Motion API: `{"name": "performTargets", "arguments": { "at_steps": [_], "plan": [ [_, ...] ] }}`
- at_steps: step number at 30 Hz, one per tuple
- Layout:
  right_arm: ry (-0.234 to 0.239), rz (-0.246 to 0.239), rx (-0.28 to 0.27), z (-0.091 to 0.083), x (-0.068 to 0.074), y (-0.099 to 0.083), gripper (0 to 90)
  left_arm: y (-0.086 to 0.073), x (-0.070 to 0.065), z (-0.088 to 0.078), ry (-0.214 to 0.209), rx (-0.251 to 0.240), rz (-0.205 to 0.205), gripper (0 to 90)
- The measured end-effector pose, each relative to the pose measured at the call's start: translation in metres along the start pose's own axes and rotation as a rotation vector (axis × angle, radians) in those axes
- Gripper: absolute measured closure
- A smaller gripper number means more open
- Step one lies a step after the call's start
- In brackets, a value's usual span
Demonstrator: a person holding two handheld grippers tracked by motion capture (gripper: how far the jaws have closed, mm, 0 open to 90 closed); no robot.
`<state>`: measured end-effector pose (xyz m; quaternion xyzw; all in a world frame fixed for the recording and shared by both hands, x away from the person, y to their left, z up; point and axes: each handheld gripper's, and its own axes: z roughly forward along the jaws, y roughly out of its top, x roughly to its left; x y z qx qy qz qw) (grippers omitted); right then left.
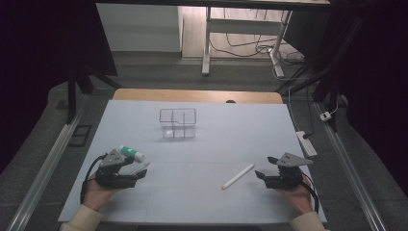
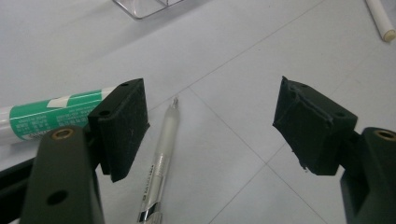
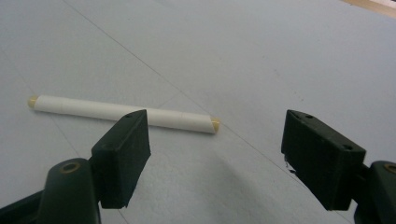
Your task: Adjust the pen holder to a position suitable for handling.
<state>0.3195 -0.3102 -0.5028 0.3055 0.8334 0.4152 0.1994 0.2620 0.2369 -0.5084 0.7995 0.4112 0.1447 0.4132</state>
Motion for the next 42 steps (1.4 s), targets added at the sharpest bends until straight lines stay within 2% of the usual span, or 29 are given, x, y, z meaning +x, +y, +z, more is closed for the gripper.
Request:
{"name": "performTargets", "arguments": {
  "at_steps": [13, 21, 31, 34, 42],
  "plan": [
    [0.002, 0.0, 0.008, 0.002, 0.0, 0.0, 23.4, 0.012, 0.006, 0.003, 0.01, -0.009, -0.004, 27.1],
    [-0.001, -0.001, 0.011, 0.002, 0.001, 0.0, 23.6, 0.028, 0.014, 0.01, 0.019, -0.011, -0.013, 28.4],
    [-0.008, 0.0, 0.014, 0.002, 0.001, 0.0, 23.6, 0.046, 0.021, 0.021, 0.036, 0.009, -0.014, 31.4],
    [-0.007, 0.008, -0.003, 0.001, 0.001, 0.001, 23.6, 0.052, 0.023, 0.021, 0.036, -0.004, -0.016, 32.8],
    [-0.008, 0.014, 0.002, 0.001, 0.0, 0.0, 23.8, 0.073, 0.038, 0.031, 0.054, 0.003, -0.029, 35.5]
  ]
}}
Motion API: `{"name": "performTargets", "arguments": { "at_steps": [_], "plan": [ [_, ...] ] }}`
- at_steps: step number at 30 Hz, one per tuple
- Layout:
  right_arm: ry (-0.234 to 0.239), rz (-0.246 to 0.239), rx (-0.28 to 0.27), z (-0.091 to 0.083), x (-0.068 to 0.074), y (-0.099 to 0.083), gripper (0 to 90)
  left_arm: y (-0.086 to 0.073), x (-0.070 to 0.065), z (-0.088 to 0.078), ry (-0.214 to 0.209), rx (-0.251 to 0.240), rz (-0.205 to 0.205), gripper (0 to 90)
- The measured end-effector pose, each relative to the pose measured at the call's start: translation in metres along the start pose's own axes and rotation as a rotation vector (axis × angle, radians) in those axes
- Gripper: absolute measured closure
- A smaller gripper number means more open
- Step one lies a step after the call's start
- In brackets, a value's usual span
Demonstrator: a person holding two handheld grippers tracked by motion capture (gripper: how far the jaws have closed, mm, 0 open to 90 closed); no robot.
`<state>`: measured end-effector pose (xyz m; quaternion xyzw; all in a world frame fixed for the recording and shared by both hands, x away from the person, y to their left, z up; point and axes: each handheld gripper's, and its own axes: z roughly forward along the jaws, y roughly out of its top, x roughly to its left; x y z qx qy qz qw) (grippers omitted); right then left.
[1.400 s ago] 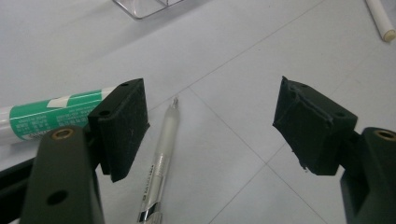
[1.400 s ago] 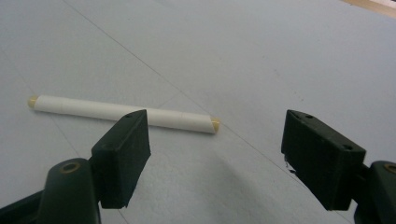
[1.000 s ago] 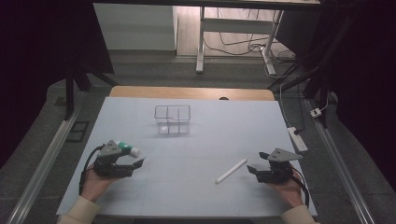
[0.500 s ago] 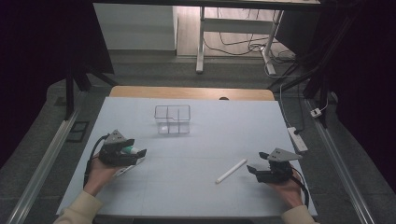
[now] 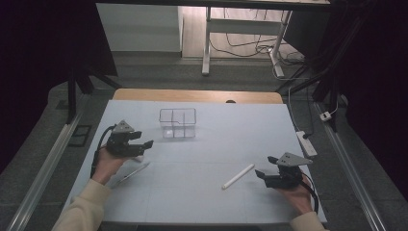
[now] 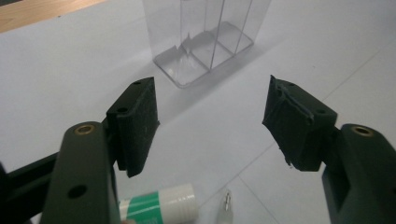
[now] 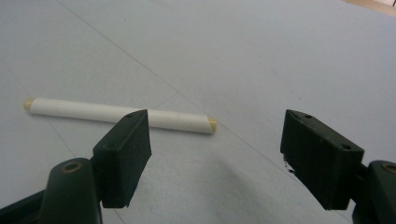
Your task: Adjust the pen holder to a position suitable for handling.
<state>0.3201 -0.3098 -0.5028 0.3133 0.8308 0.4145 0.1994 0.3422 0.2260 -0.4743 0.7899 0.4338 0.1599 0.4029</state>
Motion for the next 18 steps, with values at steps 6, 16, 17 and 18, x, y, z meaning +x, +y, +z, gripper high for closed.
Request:
{"name": "performTargets", "arguments": {
  "at_steps": [6, 16, 17, 18],
  "plan": [
    [-0.003, 0.0, 0.0, 0.0, 0.001, -0.001, 23.8, 0.01, 0.005, 0.008, -0.01, 0.007, -0.016, 40.9],
    [-0.002, -0.002, 0.012, 0.001, 0.0, -0.002, 23.8, 0.024, 0.015, 0.028, 0.018, 0.036, -0.018, 61.0],
    [-0.003, -0.002, 0.012, 0.001, 0.0, -0.001, 23.9, 0.025, 0.017, 0.03, 0.02, 0.042, -0.02, 63.5],
    [-0.003, -0.001, 0.011, 0.001, 0.0, -0.001, 23.9, 0.027, 0.019, 0.033, 0.023, 0.051, -0.024, 67.3]
  ]
}}
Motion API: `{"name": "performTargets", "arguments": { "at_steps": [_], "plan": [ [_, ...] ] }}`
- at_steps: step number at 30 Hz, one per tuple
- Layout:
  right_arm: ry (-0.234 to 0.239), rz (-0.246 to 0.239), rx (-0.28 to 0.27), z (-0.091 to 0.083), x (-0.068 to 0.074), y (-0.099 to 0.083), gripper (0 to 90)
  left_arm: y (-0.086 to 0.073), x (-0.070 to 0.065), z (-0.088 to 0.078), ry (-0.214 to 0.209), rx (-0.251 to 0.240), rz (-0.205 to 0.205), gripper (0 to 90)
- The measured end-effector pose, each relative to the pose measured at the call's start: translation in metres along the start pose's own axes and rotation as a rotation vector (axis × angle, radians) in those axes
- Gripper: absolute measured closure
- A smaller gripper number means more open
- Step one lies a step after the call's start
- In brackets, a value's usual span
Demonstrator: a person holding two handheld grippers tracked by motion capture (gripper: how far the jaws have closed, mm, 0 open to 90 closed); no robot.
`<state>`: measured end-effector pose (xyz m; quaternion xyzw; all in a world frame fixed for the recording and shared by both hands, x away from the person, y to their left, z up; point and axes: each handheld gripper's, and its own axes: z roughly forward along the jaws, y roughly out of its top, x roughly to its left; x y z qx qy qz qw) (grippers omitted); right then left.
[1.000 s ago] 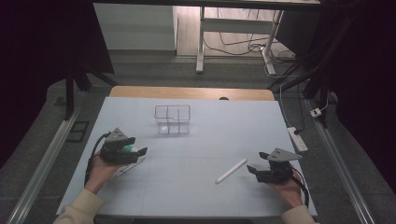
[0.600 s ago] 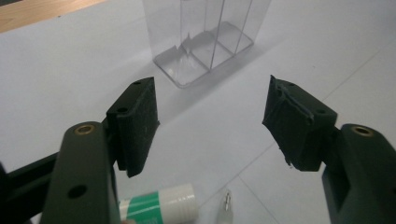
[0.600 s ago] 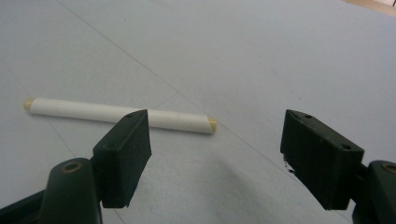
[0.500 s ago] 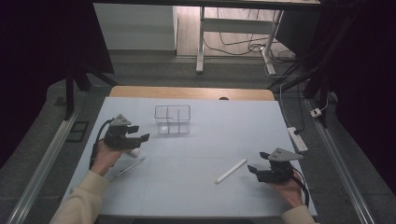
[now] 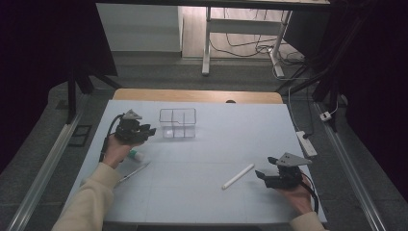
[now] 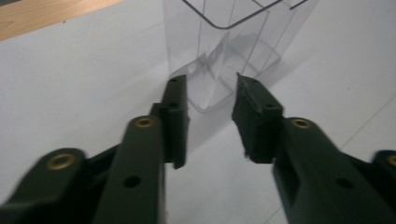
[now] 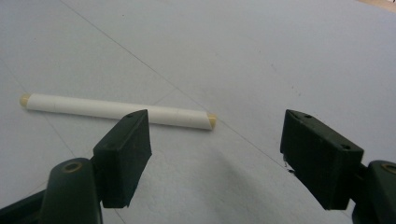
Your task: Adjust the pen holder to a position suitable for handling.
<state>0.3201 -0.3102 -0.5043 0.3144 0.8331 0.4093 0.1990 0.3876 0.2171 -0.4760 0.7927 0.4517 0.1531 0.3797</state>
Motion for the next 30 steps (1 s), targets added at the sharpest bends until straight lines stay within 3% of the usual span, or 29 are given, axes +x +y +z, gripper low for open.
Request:
{"name": "performTargets", "arguments": {
  "at_steps": [4, 7, 15, 22, 30],
  "plan": [
    [0.0, 0.002, -0.001, 0.0, 0.0, 0.0, 23.9, 0.005, 0.004, 0.005, 0.016, -0.003, -0.005, 83.3],
    [0.0, 0.0, 0.0, 0.0, 0.0, 0.0, 24.0, 0.008, 0.007, 0.009, 0.015, 0.0, -0.015, 89.0],
    [-0.001, 0.003, 0.0, 0.001, 0.001, 0.0, 24.2, 0.016, 0.017, 0.025, 0.032, 0.029, -0.03, 89.3],
    [0.002, 0.011, -0.014, -0.002, 0.0, 0.001, 24.5, 0.016, 0.028, 0.035, 0.023, 0.044, -0.056, 89.2],
    [0.007, 0.013, -0.025, -0.002, 0.001, 0.001, 24.7, 0.014, 0.033, 0.045, 0.025, 0.079, -0.061, 89.3]
  ]
}}
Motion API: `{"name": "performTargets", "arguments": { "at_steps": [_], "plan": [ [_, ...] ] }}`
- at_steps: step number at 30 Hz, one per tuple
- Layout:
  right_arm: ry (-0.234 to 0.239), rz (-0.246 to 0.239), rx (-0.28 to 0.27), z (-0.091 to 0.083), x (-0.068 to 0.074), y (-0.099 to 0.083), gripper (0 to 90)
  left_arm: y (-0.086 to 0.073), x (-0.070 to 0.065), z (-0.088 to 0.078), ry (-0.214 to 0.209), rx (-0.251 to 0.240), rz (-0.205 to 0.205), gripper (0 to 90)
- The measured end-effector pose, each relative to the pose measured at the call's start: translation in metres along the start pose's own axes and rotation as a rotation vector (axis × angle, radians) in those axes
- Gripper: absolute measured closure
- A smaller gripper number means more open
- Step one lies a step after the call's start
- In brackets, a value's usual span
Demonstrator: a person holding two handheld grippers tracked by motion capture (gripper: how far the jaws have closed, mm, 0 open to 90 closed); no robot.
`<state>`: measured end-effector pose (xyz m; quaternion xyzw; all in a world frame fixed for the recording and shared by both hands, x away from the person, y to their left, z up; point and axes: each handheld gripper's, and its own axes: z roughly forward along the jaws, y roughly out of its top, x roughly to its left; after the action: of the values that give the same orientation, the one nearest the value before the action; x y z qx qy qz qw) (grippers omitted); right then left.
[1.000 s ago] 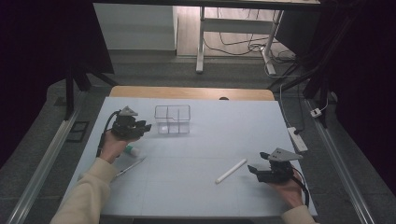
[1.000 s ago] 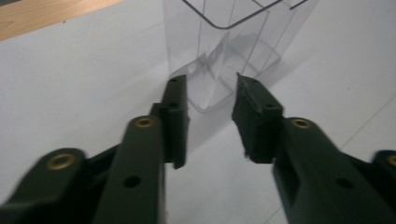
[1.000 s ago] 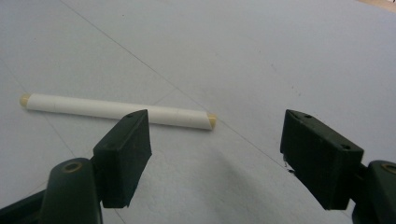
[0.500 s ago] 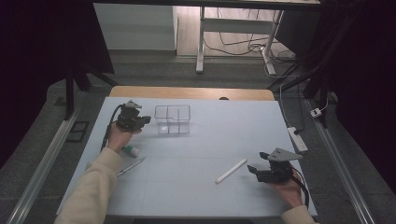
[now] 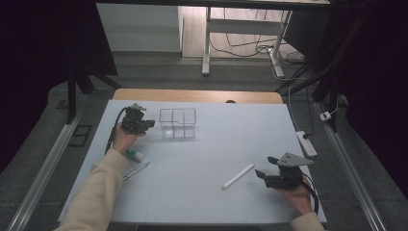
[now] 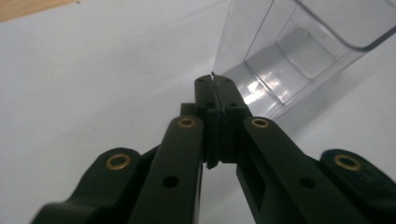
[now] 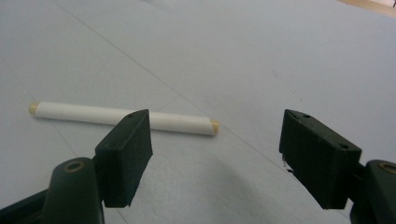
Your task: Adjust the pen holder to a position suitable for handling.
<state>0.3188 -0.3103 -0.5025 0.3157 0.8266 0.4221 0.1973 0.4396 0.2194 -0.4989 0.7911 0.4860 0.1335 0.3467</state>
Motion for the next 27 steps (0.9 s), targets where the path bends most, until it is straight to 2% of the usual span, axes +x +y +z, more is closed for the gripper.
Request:
{"name": "performTargets", "arguments": {
  "at_steps": [17, 19, 22, 23, 27],
  "plan": [
    [0.006, -0.007, 0.015, 0.001, 0.001, -0.001, 25.0, 0.002, -0.005, 0.01, -0.021, 0.01, 0.013, 89.3],
    [0.006, -0.002, 0.004, 0.0, 0.002, 0.0, 25.1, 0.003, -0.007, 0.011, -0.03, 0.007, 0.011, 89.2],
    [0.009, 0.0, 0.002, 0.0, 0.001, 0.0, 25.1, 0.004, -0.011, 0.012, -0.032, 0.007, 0.021, 89.3],
    [0.008, 0.0, 0.004, 0.0, 0.0, 0.0, 25.1, 0.006, -0.013, 0.013, -0.019, 0.013, 0.034, 89.3],
    [0.005, 0.001, 0.008, 0.001, 0.0, -0.001, 25.1, 0.006, -0.01, 0.016, -0.034, 0.019, 0.028, 89.3]
  ]
}}
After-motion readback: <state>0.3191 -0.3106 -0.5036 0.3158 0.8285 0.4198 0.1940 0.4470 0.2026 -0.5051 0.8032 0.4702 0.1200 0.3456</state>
